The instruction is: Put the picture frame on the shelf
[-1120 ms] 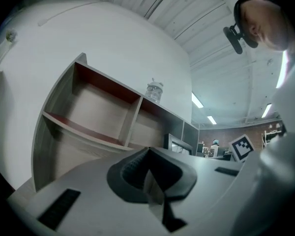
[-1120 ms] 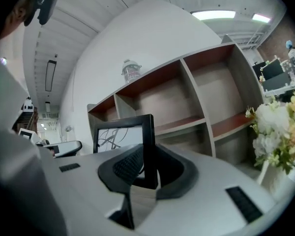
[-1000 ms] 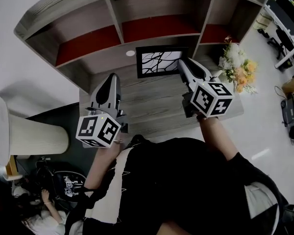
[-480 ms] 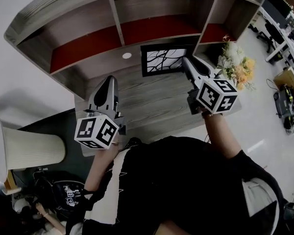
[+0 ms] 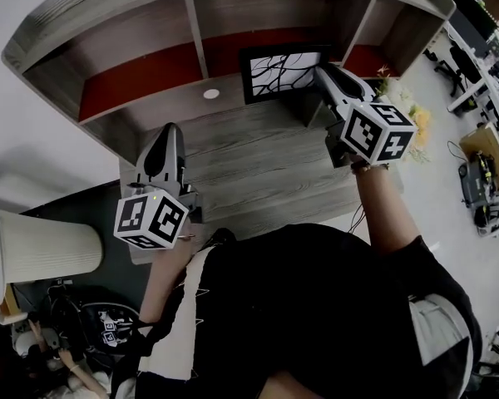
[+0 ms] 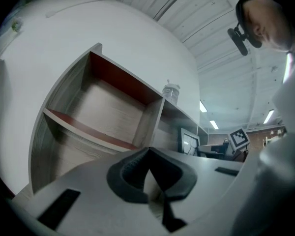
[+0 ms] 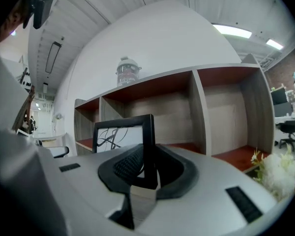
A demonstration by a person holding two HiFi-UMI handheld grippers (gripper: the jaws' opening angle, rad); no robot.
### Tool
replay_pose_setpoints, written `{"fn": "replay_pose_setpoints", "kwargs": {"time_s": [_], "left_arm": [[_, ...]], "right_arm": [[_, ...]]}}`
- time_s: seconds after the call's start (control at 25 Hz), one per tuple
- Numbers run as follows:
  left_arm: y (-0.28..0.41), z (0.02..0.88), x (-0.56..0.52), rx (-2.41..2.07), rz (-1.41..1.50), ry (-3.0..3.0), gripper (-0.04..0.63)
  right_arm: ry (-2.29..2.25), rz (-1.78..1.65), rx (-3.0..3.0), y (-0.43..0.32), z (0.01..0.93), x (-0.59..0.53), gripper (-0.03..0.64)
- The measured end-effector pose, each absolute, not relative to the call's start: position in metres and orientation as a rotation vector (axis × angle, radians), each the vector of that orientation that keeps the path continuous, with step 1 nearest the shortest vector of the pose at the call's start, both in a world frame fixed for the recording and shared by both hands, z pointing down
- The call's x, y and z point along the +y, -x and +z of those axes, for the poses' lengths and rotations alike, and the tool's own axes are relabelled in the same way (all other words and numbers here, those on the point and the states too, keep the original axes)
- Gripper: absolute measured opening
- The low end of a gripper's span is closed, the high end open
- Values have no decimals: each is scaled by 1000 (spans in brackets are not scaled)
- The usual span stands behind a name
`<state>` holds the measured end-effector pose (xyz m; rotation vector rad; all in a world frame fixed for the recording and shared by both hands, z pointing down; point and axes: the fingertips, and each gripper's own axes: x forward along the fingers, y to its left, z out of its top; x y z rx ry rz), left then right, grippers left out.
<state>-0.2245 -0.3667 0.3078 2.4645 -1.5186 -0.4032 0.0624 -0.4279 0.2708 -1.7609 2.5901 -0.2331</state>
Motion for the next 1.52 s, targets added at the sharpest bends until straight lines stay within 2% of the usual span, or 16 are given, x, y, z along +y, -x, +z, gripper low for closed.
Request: {"fn": "replay_pose_setpoints", "kwargs": {"time_s": [0.64,1.52], "left_arm": [[233,293,-375,-1614,-421,-2434,9],[232,293,-370,-1627,-441,-2429,9]], "right_arm": [[1720,-262,2755,-50,254,-504,78],[1859,-365,2840,-44,275,-537,74]]}}
